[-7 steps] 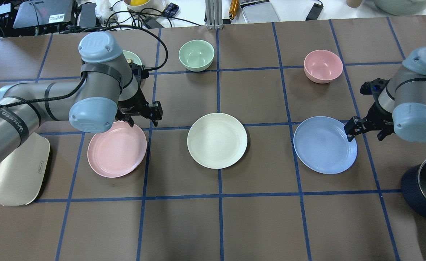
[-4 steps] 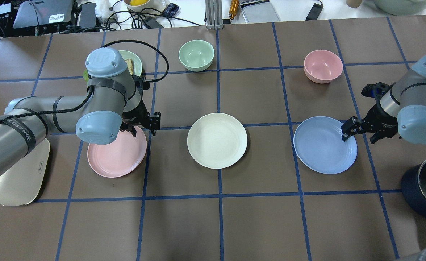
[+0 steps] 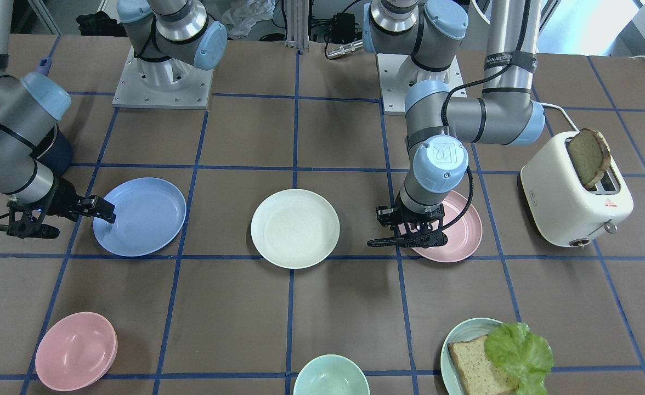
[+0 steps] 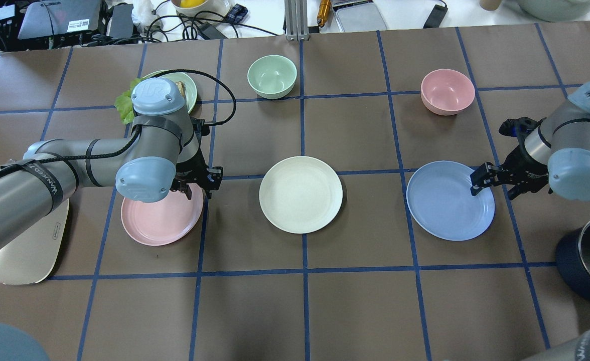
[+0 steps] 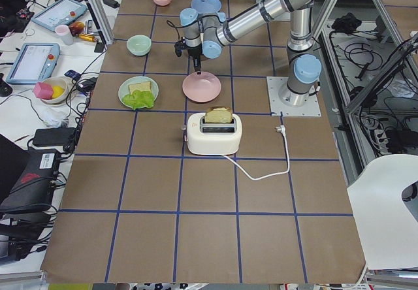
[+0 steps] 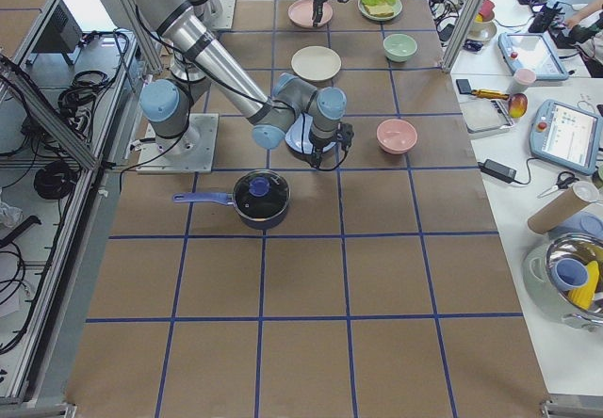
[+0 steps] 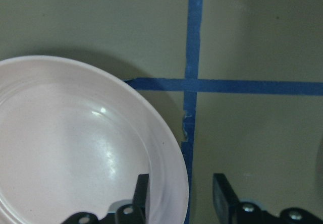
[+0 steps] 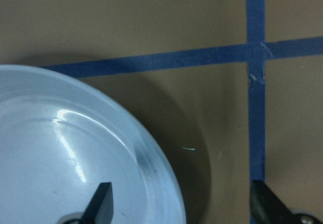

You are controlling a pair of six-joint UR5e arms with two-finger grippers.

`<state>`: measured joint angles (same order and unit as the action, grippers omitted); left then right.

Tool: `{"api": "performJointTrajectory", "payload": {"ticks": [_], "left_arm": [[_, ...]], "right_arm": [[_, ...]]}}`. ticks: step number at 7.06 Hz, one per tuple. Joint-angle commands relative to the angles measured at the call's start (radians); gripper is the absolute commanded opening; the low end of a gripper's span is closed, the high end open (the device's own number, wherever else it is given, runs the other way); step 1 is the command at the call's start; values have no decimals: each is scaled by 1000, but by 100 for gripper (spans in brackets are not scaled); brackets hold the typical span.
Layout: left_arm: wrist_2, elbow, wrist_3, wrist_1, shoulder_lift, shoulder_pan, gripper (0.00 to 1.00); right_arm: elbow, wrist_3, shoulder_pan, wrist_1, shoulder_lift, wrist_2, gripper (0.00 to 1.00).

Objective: Stack three plates with pink and blue
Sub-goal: 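Close the left gripper on the pink plate rim while the right grips the blue rim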

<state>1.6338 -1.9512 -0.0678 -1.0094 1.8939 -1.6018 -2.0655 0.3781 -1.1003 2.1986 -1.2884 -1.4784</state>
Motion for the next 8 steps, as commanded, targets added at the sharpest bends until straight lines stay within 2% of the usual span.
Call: {"api": "performJointTrajectory", "payload": {"ticks": [1,3,4,5,6,7,8], "left_arm": [[-5,0,2,-1,14,0,45],[0,0,11,0,28,0,36],[0,0,13,0,33,0,34],[3,1,14,0,31,0,22],[3,2,28,-1,33,0,1],[6,2,31,-8,31,0,0],[21,6,31,-11,31,-3,0]], "right_arm": [[8,-4,-1,9,7,51,50],[16,2,0,-9,8,55,14],[16,2,0,-11,8,55,0],[19,4,0,-13,1,53,0],[24,4,0,-13,-5,44,0],[33,4,-1,-11,-11,32,0],[88,4,-3,-78,-18,30,0]]}}
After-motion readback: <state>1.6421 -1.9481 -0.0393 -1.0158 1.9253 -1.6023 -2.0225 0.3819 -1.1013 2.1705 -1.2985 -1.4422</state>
